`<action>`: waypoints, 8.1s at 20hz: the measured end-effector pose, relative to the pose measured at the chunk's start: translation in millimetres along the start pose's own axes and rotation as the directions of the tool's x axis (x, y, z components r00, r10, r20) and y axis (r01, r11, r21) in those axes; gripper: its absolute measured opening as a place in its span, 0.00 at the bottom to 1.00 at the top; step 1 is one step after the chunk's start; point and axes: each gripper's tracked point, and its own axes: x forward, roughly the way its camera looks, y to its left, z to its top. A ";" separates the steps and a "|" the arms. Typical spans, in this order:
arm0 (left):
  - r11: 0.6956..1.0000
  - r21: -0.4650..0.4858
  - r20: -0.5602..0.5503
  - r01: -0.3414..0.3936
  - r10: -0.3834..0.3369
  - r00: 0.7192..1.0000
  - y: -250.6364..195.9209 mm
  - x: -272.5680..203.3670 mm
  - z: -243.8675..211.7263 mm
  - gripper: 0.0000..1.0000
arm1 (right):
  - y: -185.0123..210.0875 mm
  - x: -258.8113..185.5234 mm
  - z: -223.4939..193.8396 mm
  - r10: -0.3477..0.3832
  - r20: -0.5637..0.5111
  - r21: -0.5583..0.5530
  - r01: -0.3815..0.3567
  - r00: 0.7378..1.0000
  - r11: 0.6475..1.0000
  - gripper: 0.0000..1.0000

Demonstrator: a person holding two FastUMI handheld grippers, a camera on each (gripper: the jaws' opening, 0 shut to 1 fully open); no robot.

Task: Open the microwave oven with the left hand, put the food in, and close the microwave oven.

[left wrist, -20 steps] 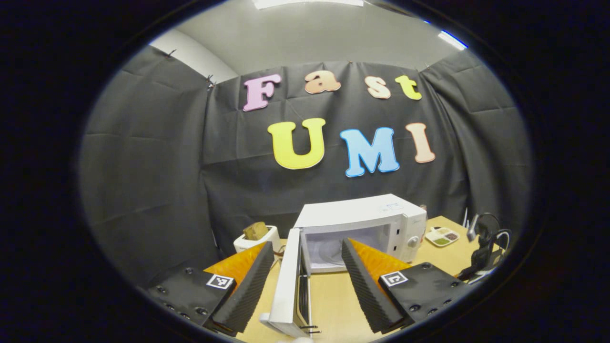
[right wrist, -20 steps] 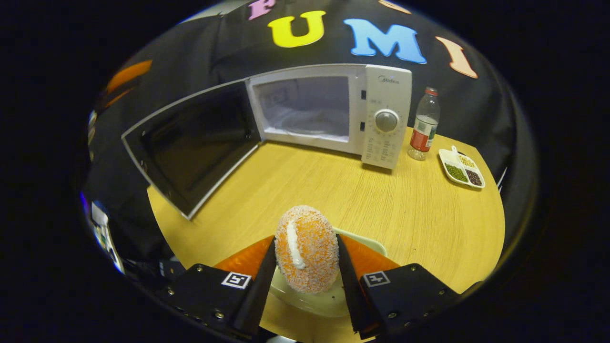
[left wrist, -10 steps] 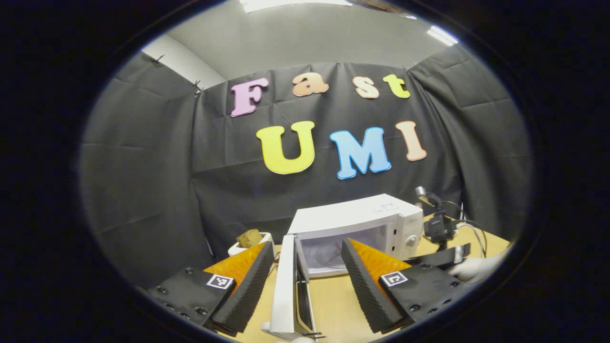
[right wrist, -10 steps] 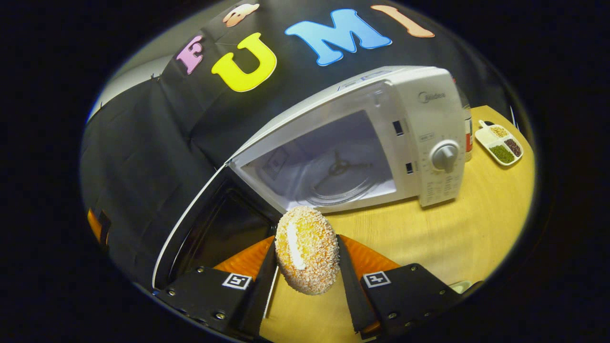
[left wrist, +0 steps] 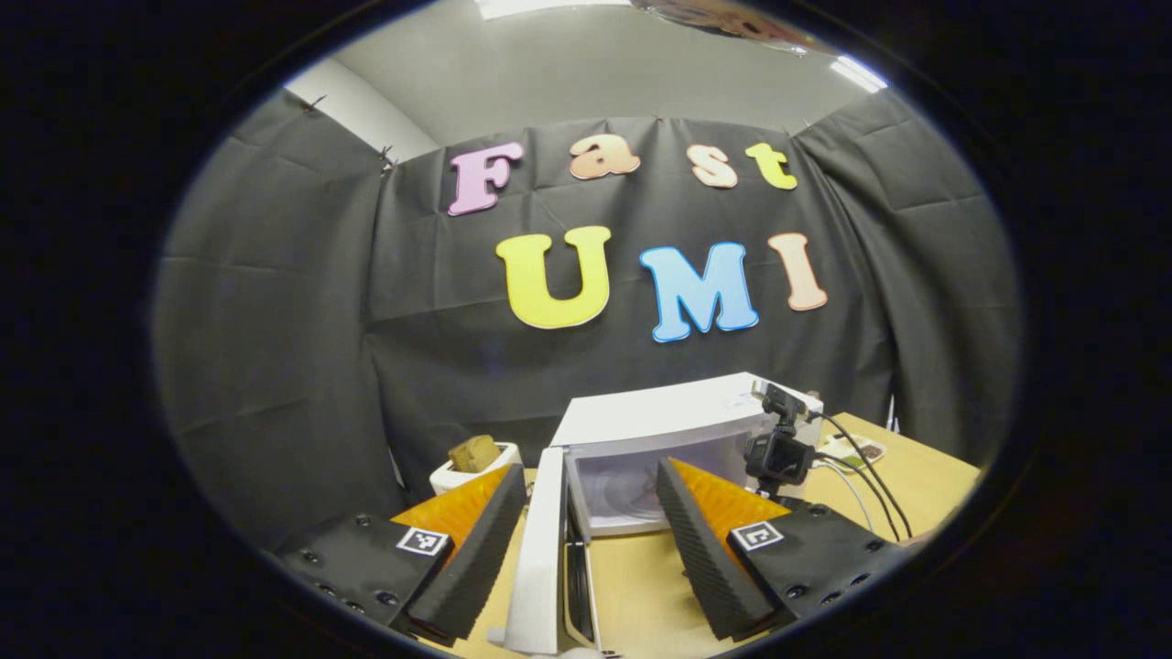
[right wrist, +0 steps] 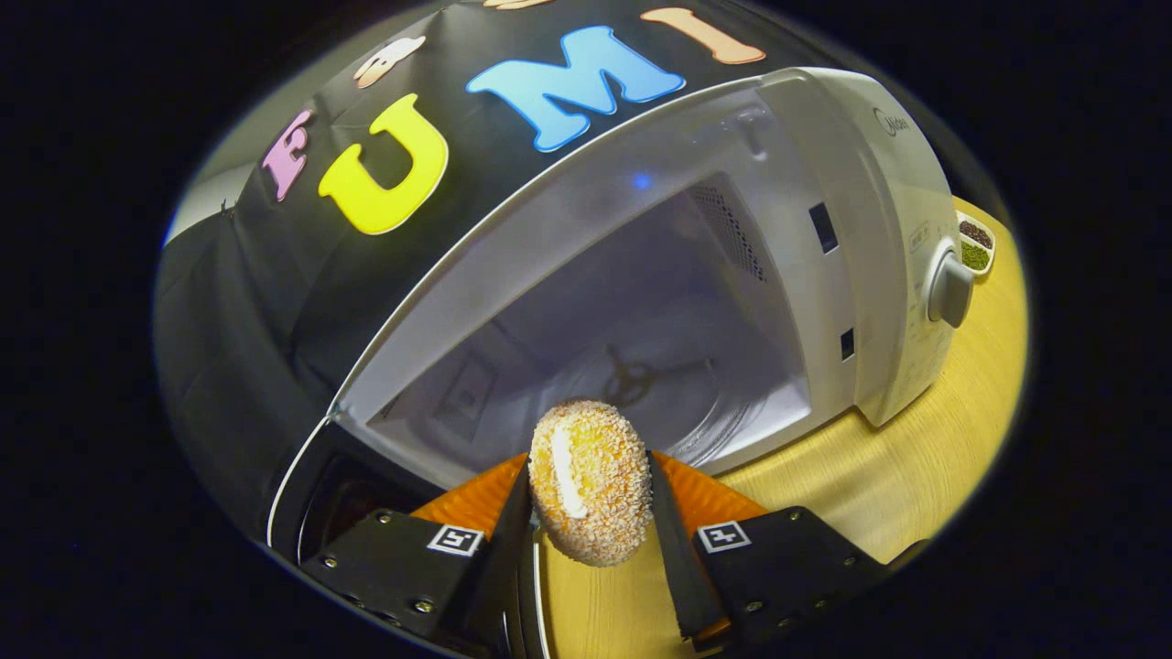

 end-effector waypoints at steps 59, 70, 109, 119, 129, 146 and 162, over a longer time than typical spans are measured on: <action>0.997 0.047 -0.245 0.055 -0.042 0.969 -61.2 -54.1 -170.2 0.94 | -76.1 -349.7 192.3 -0.042 0.253 -0.545 0.178 0.967 0.819 0.96; 0.969 0.060 -0.153 0.239 -0.228 0.962 -186.2 57.4 -134.2 0.94 | -132.9 -360.9 214.8 -0.146 0.269 -0.486 0.265 0.952 0.833 0.96; 0.985 -0.094 -0.130 0.145 -0.157 0.979 -249.3 179.7 -131.6 0.97 | -154.7 -319.5 246.1 -0.201 0.243 -0.479 0.298 0.949 0.825 0.97; 0.986 -0.072 -0.143 0.150 -0.159 0.977 -254.3 189.3 -133.0 0.99 | -150.2 -324.5 237.6 -0.196 0.231 -0.486 0.288 0.953 0.825 0.97; 0.995 -0.029 -0.150 0.094 -0.097 0.984 -181.5 116.4 -84.2 1.00 | -129.6 -352.4 227.9 -0.136 0.264 -0.541 0.263 0.955 0.799 0.97; 0.994 -0.105 0.007 0.033 -0.033 0.999 -65.9 -36.7 90.2 0.95 | -85.2 -430.8 205.4 -0.050 0.369 -0.514 0.249 0.928 0.820 0.96; 0.990 -0.114 0.027 0.085 -0.082 0.996 -76.6 -56.3 96.9 0.97 | -62.7 -451.1 202.7 -0.031 0.443 -0.502 0.276 0.896 0.820 0.96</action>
